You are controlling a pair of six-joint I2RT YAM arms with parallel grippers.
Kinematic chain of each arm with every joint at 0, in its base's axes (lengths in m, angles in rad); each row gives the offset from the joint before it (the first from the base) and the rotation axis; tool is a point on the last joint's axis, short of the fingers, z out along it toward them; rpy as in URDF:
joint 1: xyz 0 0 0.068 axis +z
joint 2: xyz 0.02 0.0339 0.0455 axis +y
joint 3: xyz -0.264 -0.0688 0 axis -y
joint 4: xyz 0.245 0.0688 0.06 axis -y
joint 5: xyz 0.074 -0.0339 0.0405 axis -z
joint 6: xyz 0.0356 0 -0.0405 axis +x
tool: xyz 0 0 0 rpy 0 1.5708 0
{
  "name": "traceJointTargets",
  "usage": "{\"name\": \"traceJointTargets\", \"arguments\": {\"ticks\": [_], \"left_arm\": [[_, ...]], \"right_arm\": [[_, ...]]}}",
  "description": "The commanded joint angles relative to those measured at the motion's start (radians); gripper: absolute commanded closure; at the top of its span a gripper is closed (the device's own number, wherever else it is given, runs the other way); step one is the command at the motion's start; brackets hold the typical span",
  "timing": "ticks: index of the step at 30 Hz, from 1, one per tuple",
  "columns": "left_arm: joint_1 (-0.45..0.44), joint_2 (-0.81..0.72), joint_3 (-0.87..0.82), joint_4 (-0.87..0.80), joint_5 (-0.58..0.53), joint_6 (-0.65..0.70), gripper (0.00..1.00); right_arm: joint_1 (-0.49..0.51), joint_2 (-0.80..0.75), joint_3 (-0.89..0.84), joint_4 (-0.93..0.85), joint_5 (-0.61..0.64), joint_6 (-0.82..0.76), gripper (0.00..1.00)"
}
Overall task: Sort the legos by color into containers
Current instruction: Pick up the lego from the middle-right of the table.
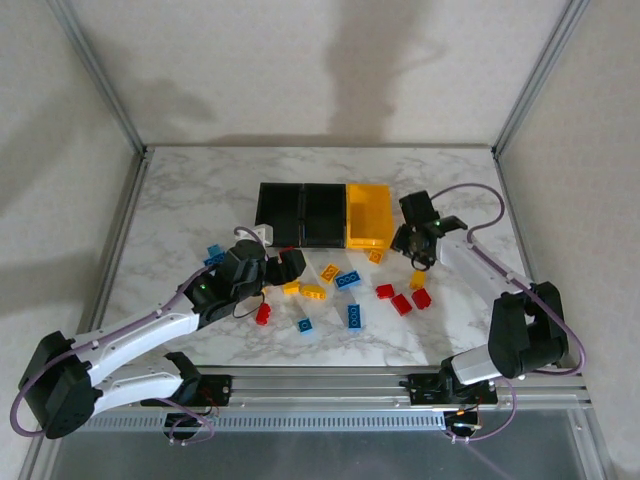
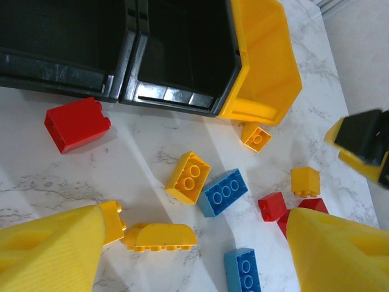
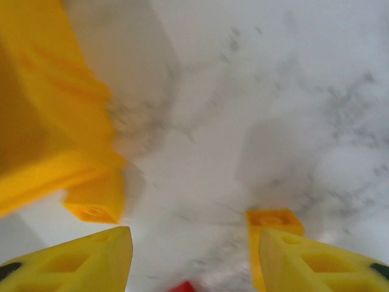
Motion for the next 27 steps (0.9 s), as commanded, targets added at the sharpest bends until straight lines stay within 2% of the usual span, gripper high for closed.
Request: {"name": "traceJointTargets", "arguments": {"ticks": [1,11,17,20,27], "left_arm": [[0.004,0.004,0.006,0.009,0.015,-0.008,0.22],[0.003,0.013,0.0,0.006,0.021,-0.017,0.22],[0.004,0.003,-0.004,-0.007,0.009,-0.021,0.22],[0.003,0.006,-0.004,-0.005,0.01,-0.025,0.22],[0.002,0.011,0.003,0.003,0.013,-0.025,0.22]], "right_arm": [[0.001,-0.037,-0.063,-0.022,0.047,-0.012,0.44],[-0.017,0.034,-0.158,0.044,0.045,-0.028,0.43],[-0.024,0.064,-0.16,0.099,0.02,-0.055,0.58],[-0.024,0.077,-0.143,0.097,0.028,-0.063,0.74],[-0.017,0.02,-0.044,0.026,0.045,-0.083,0.78]]}}
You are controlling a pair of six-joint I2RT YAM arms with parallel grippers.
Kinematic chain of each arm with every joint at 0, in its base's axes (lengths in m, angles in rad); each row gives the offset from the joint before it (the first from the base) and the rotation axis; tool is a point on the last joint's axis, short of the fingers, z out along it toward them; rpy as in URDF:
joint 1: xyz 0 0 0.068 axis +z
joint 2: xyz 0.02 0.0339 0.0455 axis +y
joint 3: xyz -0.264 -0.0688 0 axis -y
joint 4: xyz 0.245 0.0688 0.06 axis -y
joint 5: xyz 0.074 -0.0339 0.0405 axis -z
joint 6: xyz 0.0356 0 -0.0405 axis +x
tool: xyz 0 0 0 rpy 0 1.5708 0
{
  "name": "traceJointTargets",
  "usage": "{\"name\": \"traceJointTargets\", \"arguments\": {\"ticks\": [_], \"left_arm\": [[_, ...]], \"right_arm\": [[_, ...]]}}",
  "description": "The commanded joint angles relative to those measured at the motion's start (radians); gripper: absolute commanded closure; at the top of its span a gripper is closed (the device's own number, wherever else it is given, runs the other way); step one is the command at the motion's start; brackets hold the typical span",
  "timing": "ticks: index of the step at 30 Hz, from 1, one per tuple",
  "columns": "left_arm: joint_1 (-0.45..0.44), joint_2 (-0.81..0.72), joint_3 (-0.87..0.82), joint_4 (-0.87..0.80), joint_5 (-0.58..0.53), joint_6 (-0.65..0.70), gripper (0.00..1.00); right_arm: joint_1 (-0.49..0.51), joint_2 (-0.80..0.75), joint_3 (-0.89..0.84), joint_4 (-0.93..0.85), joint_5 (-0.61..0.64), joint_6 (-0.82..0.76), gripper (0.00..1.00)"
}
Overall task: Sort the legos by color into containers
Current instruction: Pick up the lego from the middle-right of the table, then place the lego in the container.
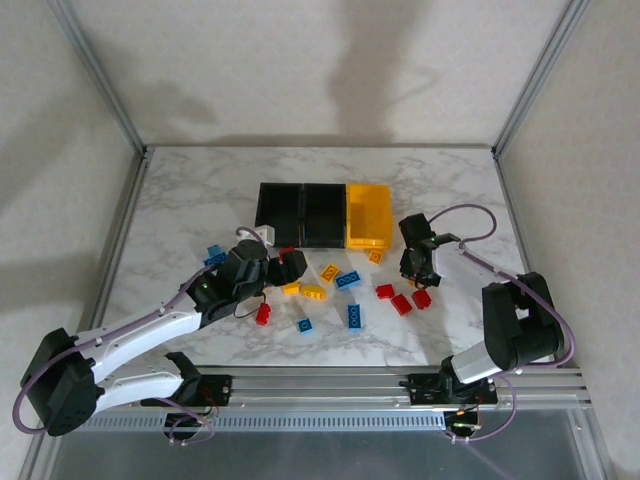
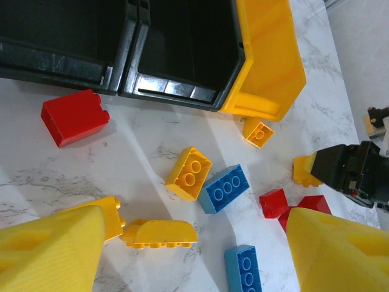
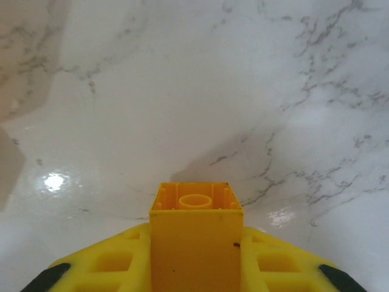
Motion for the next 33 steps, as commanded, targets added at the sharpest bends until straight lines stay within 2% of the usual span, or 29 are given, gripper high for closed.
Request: {"name": "traceJointTargets", "arguments": {"ticks": [1,8,15,25,30,33], "left_arm": [[0.004,-0.009,0.005,0.004,0.002,-0.014,0.22],[0.004,0.004,0.038,0.008,-0.011,-0.022,0.22],[0.005,-0.008,0.04,-0.017,-0.04,-0.048,0.22],[0.008,-0.045,0.029,-0.061,-0.079,-0.062,0.22],[0.011,-0.054,0.015,-0.072,-0.086,-0.063,0.22],[0.014,-0.064,0.01,-0.078,-0.091,-0.063,0.22]], "right_arm": [[0.004,-0.05,0.088,-0.048,0.015,-0.022,0.79],[0.052,-0.044,0.268,-0.069,-0.027,-0.037,0.79],[0.102,0.141,0.442,-0.023,-0.043,-0.065,0.78],[0.109,0.432,0.643,0.011,-0.053,-0.097,0.77],[0.109,0.51,0.684,0.021,-0.067,-0.091,0.75],[0.109,0.526,0.695,0.021,-0.069,-0.085,0.69]]}}
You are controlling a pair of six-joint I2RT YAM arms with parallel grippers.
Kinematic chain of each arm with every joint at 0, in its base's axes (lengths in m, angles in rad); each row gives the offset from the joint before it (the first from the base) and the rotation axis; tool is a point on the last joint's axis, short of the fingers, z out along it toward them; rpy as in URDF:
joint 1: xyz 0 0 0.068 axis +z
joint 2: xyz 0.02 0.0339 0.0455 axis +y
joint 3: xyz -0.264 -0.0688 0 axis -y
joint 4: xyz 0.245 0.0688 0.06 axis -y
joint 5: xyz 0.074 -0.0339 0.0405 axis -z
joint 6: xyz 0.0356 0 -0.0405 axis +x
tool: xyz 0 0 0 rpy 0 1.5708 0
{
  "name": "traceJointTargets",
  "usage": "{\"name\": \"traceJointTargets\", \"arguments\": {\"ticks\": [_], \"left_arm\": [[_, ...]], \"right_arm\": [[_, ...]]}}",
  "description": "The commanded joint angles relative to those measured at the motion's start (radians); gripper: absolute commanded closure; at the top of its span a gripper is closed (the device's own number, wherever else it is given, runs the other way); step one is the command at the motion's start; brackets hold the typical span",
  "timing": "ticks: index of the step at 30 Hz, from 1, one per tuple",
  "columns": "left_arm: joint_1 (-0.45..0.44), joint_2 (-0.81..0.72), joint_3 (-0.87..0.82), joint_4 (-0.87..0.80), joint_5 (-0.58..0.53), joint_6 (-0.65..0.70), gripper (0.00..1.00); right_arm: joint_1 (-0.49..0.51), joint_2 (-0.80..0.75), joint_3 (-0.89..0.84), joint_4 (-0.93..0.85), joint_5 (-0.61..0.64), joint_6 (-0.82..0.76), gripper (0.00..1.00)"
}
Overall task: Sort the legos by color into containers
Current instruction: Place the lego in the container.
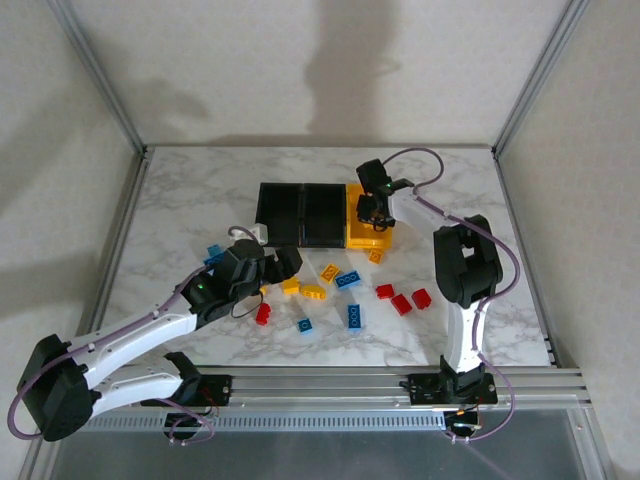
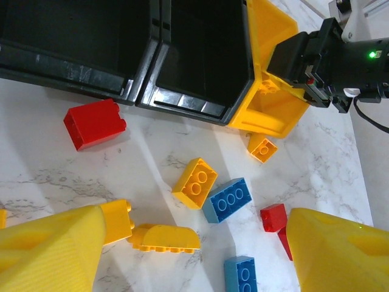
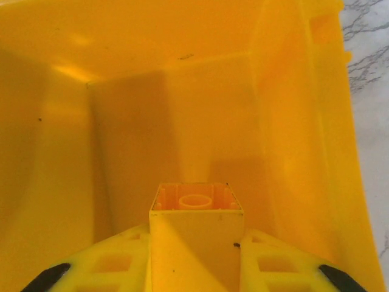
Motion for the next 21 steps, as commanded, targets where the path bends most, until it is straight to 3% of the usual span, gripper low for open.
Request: {"name": "traceJointTargets", "arguments": {"ticks": [1,11,21], "left_arm": [[0.009,-0.026,-0.005,-0.028,-0.035,-0.014,0.22],[0.017,-0.022,-0.001,-0.068,-0.047,-0.034,0.22],[0.032,-0.038,0.01,-0.174,-0.088,-0.063,0.25]], "right_arm": [[0.008,0.018,0.044,0.001,-0.016,-0.002,0.67],[0.019,-0.045,0.058,-0.012,-0.002,-0.007,0.52],[0.043,-0.254,-0.08,0.049,-0.04,-0.008,0.54]]}}
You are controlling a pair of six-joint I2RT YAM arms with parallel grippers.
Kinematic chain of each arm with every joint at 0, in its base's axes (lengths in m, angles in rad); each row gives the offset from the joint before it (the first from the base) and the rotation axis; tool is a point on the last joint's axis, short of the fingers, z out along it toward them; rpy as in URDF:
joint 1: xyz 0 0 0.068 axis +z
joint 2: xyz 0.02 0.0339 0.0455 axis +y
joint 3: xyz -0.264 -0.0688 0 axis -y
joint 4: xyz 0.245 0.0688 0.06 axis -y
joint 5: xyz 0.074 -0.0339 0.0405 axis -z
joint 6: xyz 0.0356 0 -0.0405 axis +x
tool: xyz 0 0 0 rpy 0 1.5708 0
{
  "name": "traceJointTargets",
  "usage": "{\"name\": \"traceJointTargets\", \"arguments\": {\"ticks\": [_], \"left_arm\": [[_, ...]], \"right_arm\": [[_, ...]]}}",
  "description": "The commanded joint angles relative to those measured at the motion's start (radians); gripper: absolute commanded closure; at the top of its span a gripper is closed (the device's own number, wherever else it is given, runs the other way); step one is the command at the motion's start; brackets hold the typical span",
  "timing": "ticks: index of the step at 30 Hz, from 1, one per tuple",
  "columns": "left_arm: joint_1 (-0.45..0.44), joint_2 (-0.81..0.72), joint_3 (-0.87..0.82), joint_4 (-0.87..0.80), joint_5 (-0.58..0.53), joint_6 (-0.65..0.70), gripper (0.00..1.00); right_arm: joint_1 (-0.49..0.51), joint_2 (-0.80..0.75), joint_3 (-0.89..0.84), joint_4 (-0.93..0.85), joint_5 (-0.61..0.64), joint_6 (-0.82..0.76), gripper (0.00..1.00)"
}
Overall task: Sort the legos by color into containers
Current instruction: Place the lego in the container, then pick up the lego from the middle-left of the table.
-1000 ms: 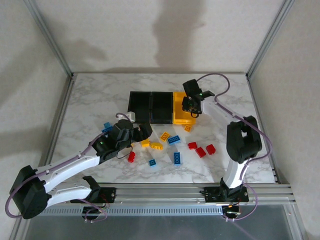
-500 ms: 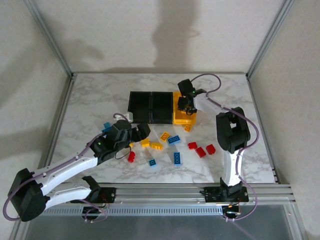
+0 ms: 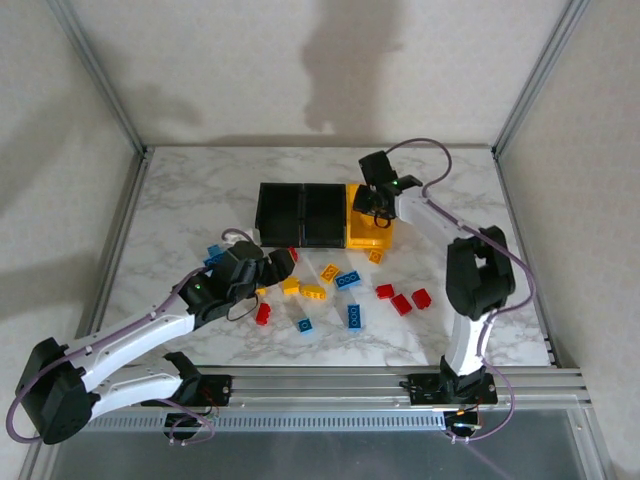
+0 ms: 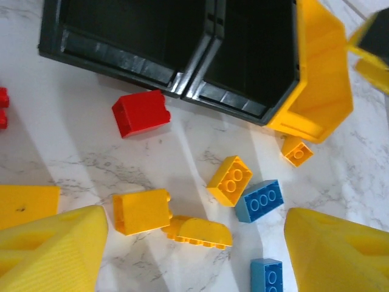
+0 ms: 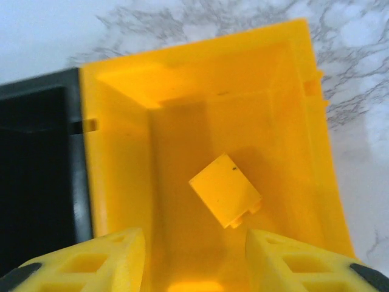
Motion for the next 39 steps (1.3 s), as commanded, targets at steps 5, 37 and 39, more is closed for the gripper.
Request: {"name": "traceJointTargets", "arguments": {"ticks": [5,37,39], "left_arm": [[0.032,-0.011,0.03,-0.138,-0.051,-0.011,0.29],[-0.027,0.255,-0.005,-0.329,-0.016,0.075,0.46],[-0.033,0.268,-0.007,-0.325,-0.005,0.079,0.44]], "right_arm": [[0.047,-0.236,-0.18,0.085,-0.081,-0.016,0.54],[0.406,-0.683,-0.858,0.41,-0.475,-0.056,0.5],[0.406,-0.681,-0.854,0.412,-0.468,-0.059,0.5]]}}
